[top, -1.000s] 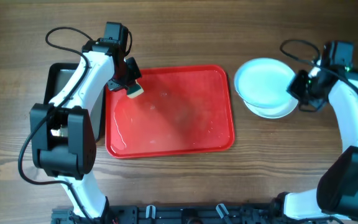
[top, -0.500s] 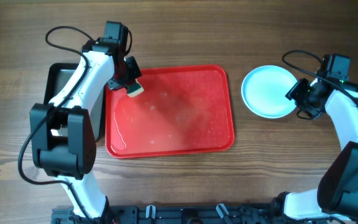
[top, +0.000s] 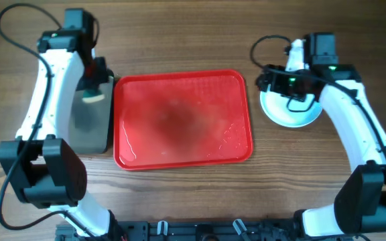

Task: Clean dirty plates on tray and stack at the side

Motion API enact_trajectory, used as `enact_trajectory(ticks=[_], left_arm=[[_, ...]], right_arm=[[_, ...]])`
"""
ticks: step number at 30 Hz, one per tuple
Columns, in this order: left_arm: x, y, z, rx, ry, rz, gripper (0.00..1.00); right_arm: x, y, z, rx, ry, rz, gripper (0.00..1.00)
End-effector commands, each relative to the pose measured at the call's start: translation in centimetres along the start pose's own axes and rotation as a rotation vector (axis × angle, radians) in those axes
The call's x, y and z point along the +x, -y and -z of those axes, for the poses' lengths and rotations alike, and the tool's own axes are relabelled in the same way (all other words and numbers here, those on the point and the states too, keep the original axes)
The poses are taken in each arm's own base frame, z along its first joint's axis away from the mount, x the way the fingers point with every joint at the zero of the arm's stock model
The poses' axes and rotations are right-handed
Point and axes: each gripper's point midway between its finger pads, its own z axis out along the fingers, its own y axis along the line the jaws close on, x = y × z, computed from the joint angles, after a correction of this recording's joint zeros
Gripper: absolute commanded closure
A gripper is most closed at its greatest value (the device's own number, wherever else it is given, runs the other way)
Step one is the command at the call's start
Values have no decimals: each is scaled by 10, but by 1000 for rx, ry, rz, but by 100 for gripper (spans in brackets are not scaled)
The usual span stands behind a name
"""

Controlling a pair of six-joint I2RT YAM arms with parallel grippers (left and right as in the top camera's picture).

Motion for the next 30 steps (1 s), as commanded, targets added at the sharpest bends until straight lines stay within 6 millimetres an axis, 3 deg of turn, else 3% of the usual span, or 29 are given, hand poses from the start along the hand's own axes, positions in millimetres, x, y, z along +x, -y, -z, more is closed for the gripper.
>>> enact_trajectory(ticks=[1, 6, 9, 10, 12, 14, 19, 21, 23, 26, 30], left_arm=[[24, -33, -32, -43, -85, -1, 96], [38, -45, -84, -17, -70, -230, 96], [38, -52, -106, -26, -22, -250, 96], [39, -51, -111, -16, -13, -242, 91], [40, -44, -114, 21, -1, -240, 74], [35, -44, -114, 23, 17, -237, 0], [25, -42, -109, 19, 57, -231, 0], [12, -40, -92, 16, 105, -233, 0], [-6, -36, -63, 13, 179, -237, 0], [-41, -23, 19, 47, 382, -122, 0], [-45, 4, 89, 155, 546, -29, 0]], right_arm=[[-2, -9, -1, 50, 18, 70, 10], [2, -9, -2, 52, 4, 71, 10], [8, -5, -1, 75, -19, 68, 10], [11, -2, -1, 90, -30, 64, 10], [14, 0, -1, 100, -40, 61, 10], [13, 0, -1, 100, -40, 59, 10], [13, 0, -1, 99, -38, 59, 10], [12, 0, -1, 98, -35, 60, 9], [10, -1, 0, 96, -29, 62, 10], [-1, -8, 13, 94, -8, 70, 9], [-33, -26, 58, 93, 114, 96, 9]])
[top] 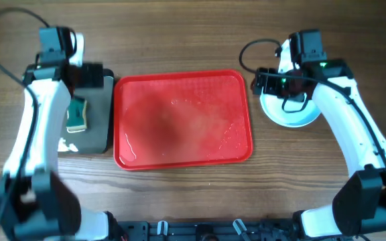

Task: Clean dirty plates on tray and stack at the side

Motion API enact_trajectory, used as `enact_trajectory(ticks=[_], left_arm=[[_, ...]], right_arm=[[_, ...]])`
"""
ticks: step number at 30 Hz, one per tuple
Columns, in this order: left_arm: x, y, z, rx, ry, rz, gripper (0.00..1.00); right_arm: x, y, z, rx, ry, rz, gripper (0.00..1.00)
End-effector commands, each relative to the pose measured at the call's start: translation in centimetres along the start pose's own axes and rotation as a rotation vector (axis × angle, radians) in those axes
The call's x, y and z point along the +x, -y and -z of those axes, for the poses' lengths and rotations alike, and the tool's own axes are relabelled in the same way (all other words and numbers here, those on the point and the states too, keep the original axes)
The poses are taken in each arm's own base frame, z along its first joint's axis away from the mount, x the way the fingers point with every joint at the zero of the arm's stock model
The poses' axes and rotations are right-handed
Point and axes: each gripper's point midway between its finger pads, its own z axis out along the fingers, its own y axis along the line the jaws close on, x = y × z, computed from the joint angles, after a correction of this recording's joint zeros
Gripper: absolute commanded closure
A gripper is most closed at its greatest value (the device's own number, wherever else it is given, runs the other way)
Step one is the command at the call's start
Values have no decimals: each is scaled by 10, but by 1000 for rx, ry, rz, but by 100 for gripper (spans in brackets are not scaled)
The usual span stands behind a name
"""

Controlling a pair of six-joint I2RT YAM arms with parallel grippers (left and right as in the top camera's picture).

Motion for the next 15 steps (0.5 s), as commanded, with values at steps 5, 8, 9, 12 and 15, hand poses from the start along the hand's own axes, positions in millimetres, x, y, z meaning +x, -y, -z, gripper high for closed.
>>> enact_trajectory(ticks=[5, 8, 9, 12, 15], left_arm=[[-41, 39, 85, 107, 229, 81, 0], [-41, 40, 83, 107, 223, 79, 0], [-40, 40, 83, 107, 222, 79, 0], [-41, 40, 83, 107, 223, 79, 0], [-40, 40, 83, 107, 222, 79, 0]], right_arm=[[-68, -16, 163, 87, 429, 59, 9], [-64, -19, 233, 101, 609, 58, 0], [-56, -21, 252, 88, 653, 61, 0], [-29, -23, 296, 61, 747, 66, 0], [-7, -23, 323, 40, 807, 70, 0]])
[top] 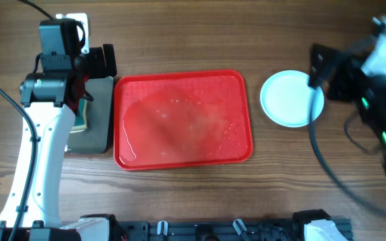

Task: Clean dirty plates on tray and stack at the side

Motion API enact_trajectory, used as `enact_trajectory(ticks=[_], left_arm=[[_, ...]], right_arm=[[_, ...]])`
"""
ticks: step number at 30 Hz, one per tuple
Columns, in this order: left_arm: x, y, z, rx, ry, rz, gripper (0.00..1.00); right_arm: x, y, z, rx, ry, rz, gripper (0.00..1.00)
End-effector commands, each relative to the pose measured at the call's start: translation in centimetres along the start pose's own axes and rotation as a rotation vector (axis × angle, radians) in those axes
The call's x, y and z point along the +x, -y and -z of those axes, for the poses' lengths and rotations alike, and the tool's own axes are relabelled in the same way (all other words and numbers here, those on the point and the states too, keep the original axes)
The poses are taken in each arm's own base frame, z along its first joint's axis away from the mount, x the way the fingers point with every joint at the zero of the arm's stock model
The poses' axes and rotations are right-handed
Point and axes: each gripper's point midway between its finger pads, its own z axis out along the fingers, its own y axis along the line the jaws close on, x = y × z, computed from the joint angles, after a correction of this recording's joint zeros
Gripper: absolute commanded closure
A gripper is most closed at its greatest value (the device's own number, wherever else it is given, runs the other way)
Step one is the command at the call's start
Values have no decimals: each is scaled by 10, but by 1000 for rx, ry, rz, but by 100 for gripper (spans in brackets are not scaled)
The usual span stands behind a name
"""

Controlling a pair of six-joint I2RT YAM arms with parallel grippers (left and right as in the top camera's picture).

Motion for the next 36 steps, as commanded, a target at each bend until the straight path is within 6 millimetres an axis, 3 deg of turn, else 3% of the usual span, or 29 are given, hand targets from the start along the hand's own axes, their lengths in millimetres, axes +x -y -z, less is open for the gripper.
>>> enact_trajectory(ticks=[1, 4, 9, 13, 17, 20, 24, 28, 32, 36], left_arm=[[1, 4, -2, 16, -5, 11, 0], [1, 4, -2, 16, -5, 11, 0], [1, 4, -2, 16, -5, 11, 0], [1, 4, -2, 16, -5, 11, 0], [1, 4, -2, 16, -5, 11, 0], [1, 4, -2, 16, -5, 11, 0], [1, 4, -2, 16, -5, 11, 0], [1, 4, -2, 16, -5, 11, 0], [1, 4, -2, 16, -5, 11, 0], [1, 4, -2, 16, -5, 11, 0]], right_arm=[[-6, 4, 28, 10, 63, 6, 0], [-4, 5, 45, 3, 89, 5, 0], [29, 16, 48, 50, -37, 14, 0], [20, 17, 45, 63, -5, 23, 0], [-1, 11, 39, 40, 111, 146, 0], [2, 8, 22, 12, 198, 194, 0], [27, 8, -10, -34, 324, 208, 0], [72, 13, -36, -87, 464, 209, 0], [115, 23, -43, -106, 554, 205, 0], [145, 30, -42, -116, 605, 204, 0]])
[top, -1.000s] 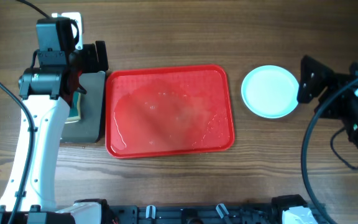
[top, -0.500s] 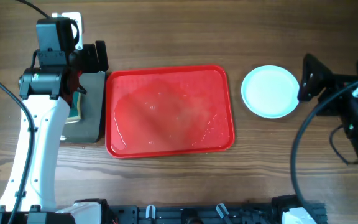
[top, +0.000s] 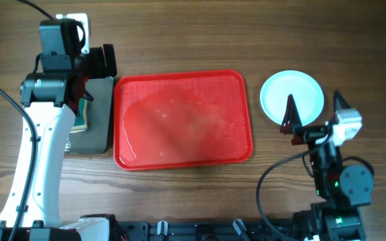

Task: Clean dirty plates on tray and stack at the side

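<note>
The red tray (top: 183,150) lies mid-table, wet and with no plate on it. A white plate (top: 291,94) sits on the wood to its right. My right gripper (top: 313,109) stands just in front of that plate, fingers spread open and empty, with the arm folded at the front right. My left gripper (top: 100,61) hangs at the far edge of the grey mat (top: 96,137), its fingers apart and holding nothing. The green and yellow sponge (top: 80,119) lies on the mat, half hidden under the left arm.
A white block (top: 79,20) shows behind the left wrist at the far left. Black cables loop from both arms over the wood. A black rail (top: 200,229) runs along the front edge.
My right arm was blurred at the far right beside the plate. It now stands folded at the front right, gripper open just in front of the plate. The left arm, sponge and tray are unchanged.
At first my left gripper was down at the sponge on the grey mat and my right gripper was over the white plate. Then the sponge lay free on the mat. After that the left arm stood at the mat's far edge and the right arm was off the plate.
</note>
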Motion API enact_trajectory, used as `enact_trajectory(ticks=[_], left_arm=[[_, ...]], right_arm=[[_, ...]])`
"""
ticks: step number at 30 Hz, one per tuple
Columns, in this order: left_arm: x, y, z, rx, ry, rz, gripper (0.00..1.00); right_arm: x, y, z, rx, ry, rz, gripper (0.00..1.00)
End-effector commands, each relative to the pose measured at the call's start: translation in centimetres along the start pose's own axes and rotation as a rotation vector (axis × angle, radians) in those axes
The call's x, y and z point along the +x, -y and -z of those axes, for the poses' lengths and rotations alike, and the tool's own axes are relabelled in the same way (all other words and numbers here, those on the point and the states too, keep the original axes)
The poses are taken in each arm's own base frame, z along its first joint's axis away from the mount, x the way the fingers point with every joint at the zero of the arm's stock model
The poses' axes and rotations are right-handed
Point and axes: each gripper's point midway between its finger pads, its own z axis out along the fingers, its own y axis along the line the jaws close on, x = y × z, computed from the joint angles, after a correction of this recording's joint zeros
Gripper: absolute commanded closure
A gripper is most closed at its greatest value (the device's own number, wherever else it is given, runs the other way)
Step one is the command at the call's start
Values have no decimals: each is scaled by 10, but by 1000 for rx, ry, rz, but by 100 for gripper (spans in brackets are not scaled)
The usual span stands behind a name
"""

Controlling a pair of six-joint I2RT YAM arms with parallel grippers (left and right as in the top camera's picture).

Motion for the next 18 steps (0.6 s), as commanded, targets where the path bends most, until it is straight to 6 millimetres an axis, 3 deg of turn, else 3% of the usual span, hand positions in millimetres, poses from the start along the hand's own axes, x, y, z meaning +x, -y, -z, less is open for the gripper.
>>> enact_trajectory(ticks=[1, 10, 15, 18], left_arm=[[1, 3, -2, 12, -4, 10, 0], [1, 3, -2, 12, -4, 11, 0], [1, 3, -2, 12, -4, 11, 0], [1, 3, -2, 12, -4, 10, 0]], right_arm=[[16, -3, 16, -24, 41, 10, 0], [64, -3, 32, -39, 47, 10, 0], [89, -7, 36, -64, -37, 9, 0], [114, -13, 39, -101, -142, 4, 0]])
